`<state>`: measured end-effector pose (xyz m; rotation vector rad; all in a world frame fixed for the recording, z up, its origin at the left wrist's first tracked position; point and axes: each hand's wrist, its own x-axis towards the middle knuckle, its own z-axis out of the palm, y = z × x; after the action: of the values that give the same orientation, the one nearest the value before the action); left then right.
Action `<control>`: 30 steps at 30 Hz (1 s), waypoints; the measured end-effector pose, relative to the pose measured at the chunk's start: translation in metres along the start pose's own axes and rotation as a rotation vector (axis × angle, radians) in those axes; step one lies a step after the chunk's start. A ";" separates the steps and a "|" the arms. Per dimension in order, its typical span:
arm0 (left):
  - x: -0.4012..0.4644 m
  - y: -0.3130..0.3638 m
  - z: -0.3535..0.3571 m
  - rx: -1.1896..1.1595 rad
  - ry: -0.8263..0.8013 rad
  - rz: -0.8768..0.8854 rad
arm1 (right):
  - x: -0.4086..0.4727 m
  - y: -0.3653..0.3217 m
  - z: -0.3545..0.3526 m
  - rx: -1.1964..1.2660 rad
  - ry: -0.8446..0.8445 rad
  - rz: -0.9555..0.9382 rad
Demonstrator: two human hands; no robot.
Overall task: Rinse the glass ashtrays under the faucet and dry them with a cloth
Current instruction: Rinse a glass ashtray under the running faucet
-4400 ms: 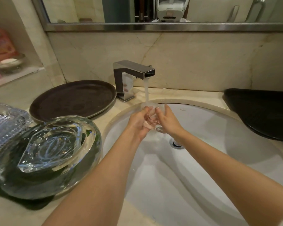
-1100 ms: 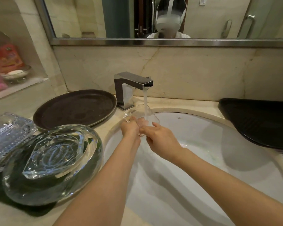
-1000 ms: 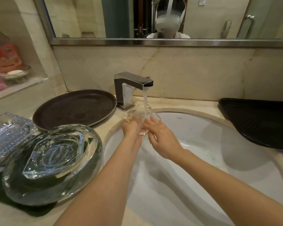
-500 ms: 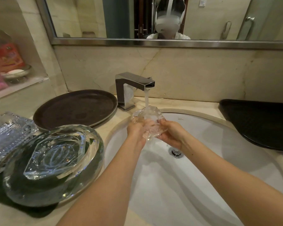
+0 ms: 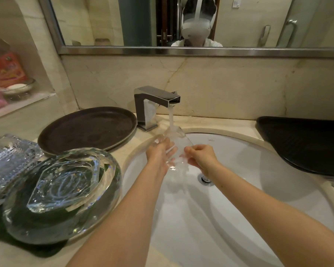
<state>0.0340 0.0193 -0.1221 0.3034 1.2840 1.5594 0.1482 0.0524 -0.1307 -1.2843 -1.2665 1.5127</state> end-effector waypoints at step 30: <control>-0.007 0.000 0.007 0.269 0.079 0.248 | 0.001 -0.003 0.006 0.008 -0.125 -0.071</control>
<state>0.0423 0.0171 -0.1166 0.5958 1.5684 1.6167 0.1418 0.0523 -0.1281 -1.1420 -1.3694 1.5661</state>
